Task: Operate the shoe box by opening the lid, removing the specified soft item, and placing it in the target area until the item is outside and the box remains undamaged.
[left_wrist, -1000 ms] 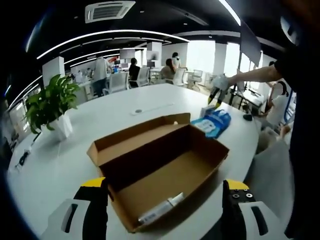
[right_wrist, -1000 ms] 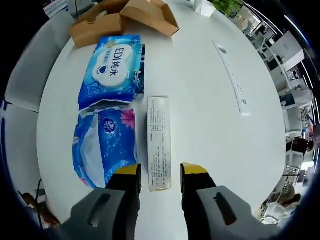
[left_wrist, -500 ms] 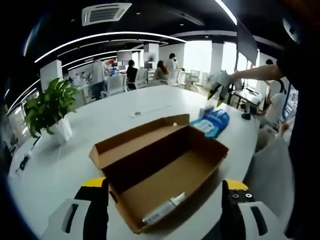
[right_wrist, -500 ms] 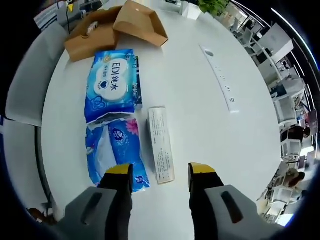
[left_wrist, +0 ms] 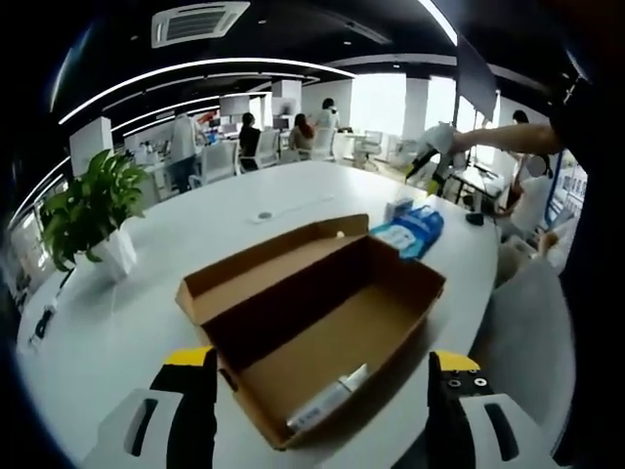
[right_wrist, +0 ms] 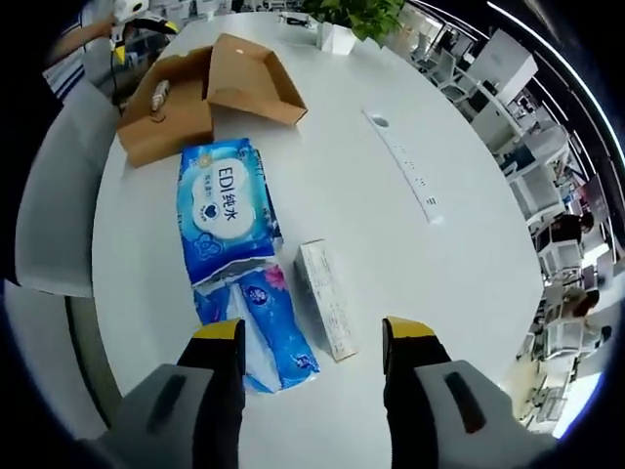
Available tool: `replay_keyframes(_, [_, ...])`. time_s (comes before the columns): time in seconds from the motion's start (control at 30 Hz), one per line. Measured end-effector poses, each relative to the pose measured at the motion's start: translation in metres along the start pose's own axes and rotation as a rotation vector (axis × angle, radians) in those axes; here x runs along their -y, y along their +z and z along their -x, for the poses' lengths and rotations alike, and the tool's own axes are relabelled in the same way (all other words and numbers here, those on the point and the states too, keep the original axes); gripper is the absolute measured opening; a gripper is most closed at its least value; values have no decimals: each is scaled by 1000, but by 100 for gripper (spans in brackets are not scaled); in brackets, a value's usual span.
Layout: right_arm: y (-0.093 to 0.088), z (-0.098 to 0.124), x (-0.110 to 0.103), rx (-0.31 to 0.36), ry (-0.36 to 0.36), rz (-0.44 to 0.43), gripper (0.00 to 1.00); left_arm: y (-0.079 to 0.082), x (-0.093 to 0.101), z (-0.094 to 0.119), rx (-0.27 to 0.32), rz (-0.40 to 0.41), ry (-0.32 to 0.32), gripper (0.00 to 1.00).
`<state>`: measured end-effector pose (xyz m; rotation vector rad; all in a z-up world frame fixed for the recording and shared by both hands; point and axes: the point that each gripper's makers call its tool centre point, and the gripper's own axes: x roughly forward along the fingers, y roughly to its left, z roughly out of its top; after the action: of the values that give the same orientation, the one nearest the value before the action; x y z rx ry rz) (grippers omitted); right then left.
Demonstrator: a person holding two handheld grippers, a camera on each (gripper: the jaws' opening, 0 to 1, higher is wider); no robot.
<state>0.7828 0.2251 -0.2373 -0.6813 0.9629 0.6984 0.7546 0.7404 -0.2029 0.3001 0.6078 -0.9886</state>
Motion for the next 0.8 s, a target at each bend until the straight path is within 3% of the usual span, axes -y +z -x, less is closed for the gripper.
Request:
replay_keyframes(0.37, [22,16,-18,87,-57,-115,61,1,-9,4,-15,-26,-2,89])
replay_keyframes(0.8, [35,45,-42,192,-138,-233,70,17,-16,2,-26,-89,-41,87])
